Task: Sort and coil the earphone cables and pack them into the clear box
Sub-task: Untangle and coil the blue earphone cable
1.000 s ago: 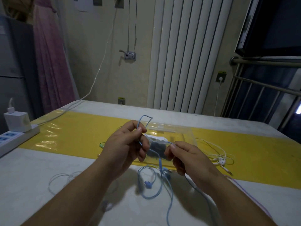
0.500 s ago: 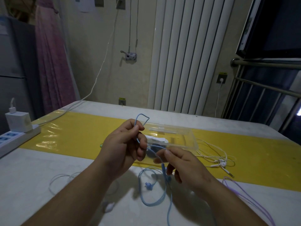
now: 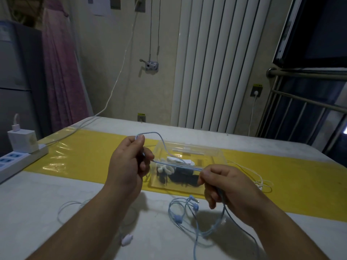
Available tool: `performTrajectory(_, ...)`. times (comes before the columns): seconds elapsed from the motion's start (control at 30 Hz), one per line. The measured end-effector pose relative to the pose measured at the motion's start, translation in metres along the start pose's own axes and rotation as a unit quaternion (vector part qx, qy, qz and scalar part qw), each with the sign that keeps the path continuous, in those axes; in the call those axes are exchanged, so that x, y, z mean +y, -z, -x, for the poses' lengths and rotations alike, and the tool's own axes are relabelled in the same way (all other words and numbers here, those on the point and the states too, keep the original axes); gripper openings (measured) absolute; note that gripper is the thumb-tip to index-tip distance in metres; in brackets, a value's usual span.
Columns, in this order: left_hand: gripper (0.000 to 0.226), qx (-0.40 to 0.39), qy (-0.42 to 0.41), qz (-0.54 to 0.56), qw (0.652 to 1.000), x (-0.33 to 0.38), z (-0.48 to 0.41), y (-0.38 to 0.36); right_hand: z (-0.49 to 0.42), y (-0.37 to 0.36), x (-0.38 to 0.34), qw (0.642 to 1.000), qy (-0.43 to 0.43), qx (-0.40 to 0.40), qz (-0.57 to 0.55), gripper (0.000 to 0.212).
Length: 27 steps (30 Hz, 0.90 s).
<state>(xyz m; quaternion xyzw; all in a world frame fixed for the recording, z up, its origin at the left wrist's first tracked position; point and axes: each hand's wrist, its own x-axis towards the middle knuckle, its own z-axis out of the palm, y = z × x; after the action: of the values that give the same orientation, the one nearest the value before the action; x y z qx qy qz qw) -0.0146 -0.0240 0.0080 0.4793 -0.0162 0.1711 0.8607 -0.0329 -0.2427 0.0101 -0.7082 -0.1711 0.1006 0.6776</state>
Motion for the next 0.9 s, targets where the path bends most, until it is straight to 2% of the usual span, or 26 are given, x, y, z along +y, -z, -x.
performTrajectory(0.17,0.024,0.059,-0.017,-0.003,0.998,0.002,-0.004,0.004,0.0,0.004,-0.005,1.0,-0.001,0.012,0.007,0.025)
performTrajectory(0.4,0.024,0.054,-0.013,-0.03,0.998,0.0,-0.005,0.005,0.0,0.003,-0.003,0.999,-0.009,0.021,0.025,0.026)
performTrajectory(0.47,0.024,0.048,-0.019,-0.077,0.996,-0.002,-0.005,0.006,0.001,0.002,-0.004,1.0,-0.004,0.022,0.019,0.028)
performTrajectory(0.53,0.022,0.056,-0.04,-0.168,0.983,-0.007,-0.005,0.006,0.001,0.0,-0.004,1.0,0.006,0.023,0.01,0.032)
performTrajectory(0.6,0.019,0.076,-0.078,-0.277,0.955,-0.011,-0.005,0.006,0.002,-0.001,-0.004,0.999,0.016,0.029,0.037,0.031)
performTrajectory(0.63,0.026,0.084,-0.102,-0.339,0.931,-0.012,-0.004,0.006,0.002,-0.001,-0.003,0.997,0.023,0.033,0.06,0.03)
performTrajectory(0.67,0.036,0.087,-0.145,-0.417,0.893,-0.011,-0.001,0.006,0.002,-0.002,-0.002,0.995,0.031,0.037,0.085,0.029)
performTrajectory(0.7,0.046,0.076,-0.208,-0.495,0.84,-0.01,0.001,0.007,0.002,-0.003,-0.002,0.992,0.039,0.04,0.11,0.028)
performTrajectory(0.73,0.052,0.048,-0.276,-0.552,0.785,-0.01,0.003,0.007,0.002,-0.003,-0.002,0.989,0.047,0.041,0.136,0.027)
performTrajectory(0.77,0.053,0.006,-0.33,-0.577,0.747,-0.01,0.003,0.006,0.002,-0.003,-0.002,0.985,0.054,0.04,0.158,0.026)
performTrajectory(0.8,0.05,-0.043,-0.358,-0.578,0.732,-0.011,0.004,0.005,0.002,-0.004,-0.002,0.982,0.059,0.035,0.175,0.025)
performTrajectory(0.9,0.03,-0.202,-0.372,-0.562,0.711,-0.016,0.005,0.001,0.002,-0.005,-0.004,0.978,0.067,0.024,0.197,0.023)
